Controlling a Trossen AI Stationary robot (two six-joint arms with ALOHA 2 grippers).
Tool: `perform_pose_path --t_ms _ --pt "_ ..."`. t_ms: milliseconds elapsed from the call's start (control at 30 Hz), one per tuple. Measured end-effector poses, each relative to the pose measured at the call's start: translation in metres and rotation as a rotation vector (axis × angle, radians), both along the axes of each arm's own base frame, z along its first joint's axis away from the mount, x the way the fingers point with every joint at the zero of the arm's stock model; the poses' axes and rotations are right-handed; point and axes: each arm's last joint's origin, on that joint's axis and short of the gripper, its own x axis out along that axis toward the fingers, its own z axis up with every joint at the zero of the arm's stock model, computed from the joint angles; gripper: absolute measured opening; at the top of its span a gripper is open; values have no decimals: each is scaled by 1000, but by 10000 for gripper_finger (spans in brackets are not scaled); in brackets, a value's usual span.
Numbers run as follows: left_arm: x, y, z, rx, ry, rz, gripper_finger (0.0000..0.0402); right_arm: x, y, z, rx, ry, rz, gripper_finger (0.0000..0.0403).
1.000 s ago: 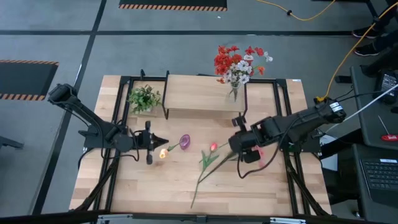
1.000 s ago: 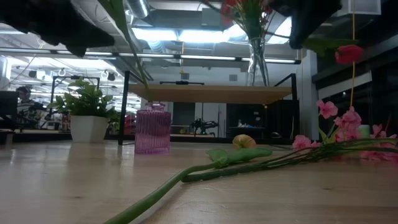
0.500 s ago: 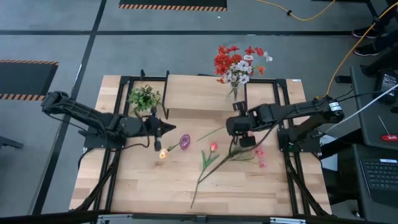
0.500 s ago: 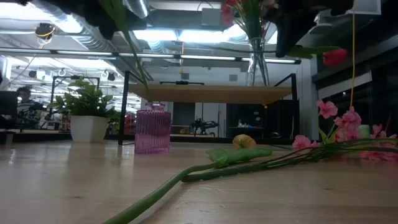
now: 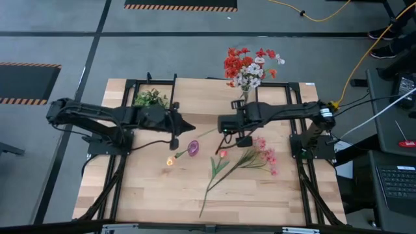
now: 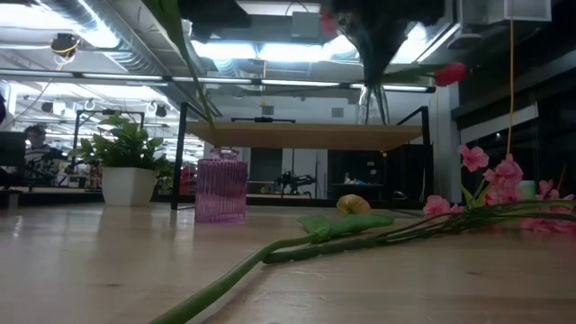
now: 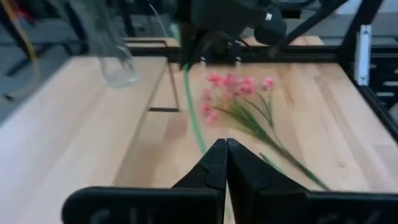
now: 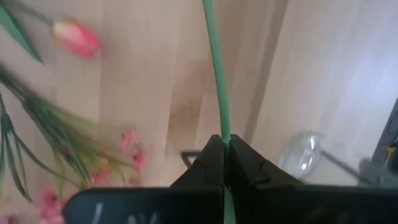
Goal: Pick and place flowers into a vace then onto a shelf
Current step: Put the red flower into the purple vase
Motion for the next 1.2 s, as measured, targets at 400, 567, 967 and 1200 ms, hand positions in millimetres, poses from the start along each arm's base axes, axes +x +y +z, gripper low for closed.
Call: perform_pose_path --t_ms 400,567,967,1200 --pt "44 -2 4 48 101 -49 62 13 0 11 -37 -60 -6 2" --pt "55 -2 8 82 95 -56 113 19 1 12 -36 -113 10 2" --pt "61 -1 2 103 115 -16 155 31 4 16 -44 -228 76 2" --pt "61 0 1 110 123 -3 148 33 4 17 -49 -235 100 2"
